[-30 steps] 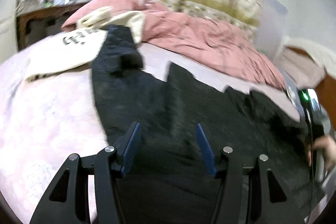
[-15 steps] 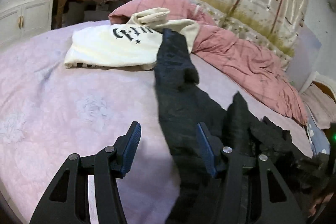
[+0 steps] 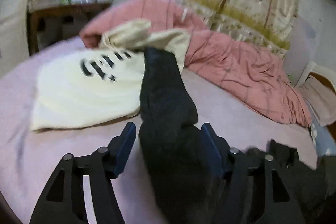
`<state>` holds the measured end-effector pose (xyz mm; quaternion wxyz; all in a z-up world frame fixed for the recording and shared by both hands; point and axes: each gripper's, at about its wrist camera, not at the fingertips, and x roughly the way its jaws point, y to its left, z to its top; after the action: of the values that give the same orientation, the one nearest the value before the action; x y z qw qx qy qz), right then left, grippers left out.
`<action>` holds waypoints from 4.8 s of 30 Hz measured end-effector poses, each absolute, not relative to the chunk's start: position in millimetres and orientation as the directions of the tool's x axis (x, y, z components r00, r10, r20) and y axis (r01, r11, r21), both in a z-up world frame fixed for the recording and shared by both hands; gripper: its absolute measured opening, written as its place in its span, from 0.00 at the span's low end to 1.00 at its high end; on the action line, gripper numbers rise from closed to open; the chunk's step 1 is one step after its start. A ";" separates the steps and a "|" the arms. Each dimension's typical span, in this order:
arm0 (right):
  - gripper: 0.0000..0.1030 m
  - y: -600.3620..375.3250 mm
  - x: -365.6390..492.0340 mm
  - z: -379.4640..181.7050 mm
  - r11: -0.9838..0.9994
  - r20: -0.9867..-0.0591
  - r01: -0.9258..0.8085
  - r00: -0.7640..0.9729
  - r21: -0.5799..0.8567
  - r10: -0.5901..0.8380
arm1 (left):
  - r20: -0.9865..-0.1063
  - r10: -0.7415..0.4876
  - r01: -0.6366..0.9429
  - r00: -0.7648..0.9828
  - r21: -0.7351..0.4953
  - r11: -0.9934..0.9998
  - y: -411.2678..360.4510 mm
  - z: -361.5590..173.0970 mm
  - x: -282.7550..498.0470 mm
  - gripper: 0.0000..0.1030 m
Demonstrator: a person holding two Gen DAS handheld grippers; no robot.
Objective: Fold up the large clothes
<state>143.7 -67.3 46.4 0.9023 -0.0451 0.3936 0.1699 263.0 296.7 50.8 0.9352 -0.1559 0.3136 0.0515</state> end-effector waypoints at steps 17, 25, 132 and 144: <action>0.72 -210.9 98.3 40.9 0.968 -0.604 -0.175 0.757 0.181 0.249 | -0.553 -0.210 -0.152 0.806 -0.536 0.830 342.3 -7.6 331.0 0.01; 0.72 -237.8 84.7 51.4 0.991 -0.634 0.028 0.771 0.127 0.059 | -0.415 -0.379 0.270 0.827 -0.298 0.916 210.7 125.3 232.9 0.01; 0.84 -25.7 109.9 22.4 0.904 -0.638 -0.398 0.740 -0.158 0.214 | -0.495 -0.142 -0.068 0.857 -0.382 0.922 190.2 13.8 90.7 0.63; 0.22 -32.5 126.1 17.5 0.870 -0.580 -0.246 0.813 -0.427 -0.055 | -0.500 -0.127 -0.033 0.856 -0.298 0.954 178.6 16.0 89.9 0.63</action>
<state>126.1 -32.5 17.5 0.9189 -0.2494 0.3013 0.0518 89.9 178.6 16.0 0.9517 -0.1498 0.2667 -0.0245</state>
